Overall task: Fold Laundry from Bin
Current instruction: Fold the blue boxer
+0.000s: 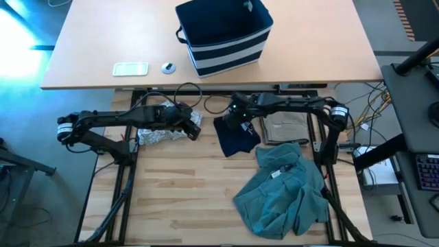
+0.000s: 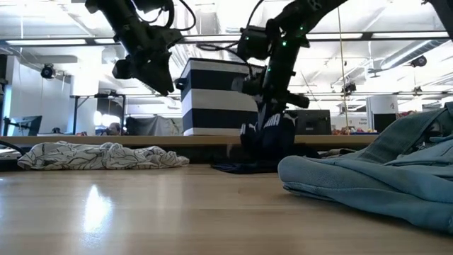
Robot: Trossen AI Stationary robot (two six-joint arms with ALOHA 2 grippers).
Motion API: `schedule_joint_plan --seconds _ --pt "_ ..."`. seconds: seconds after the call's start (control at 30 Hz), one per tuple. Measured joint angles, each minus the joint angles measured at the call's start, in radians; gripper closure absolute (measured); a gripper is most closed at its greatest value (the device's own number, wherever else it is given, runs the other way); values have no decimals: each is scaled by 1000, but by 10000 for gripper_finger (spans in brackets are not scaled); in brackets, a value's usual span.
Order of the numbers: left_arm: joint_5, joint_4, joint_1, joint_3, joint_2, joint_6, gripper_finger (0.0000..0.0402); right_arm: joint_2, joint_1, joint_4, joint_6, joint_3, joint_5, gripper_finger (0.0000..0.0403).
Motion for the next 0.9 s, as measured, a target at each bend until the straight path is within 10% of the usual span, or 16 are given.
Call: schedule_joint_plan --seconds 0.43,0.9 --pt "7 -24 0 0 -5 26 324 51 15 10 66 -3 12 385" --pt "7 -23 -3 -17 2 40 324 51 26 198 132 -14 -199 288"
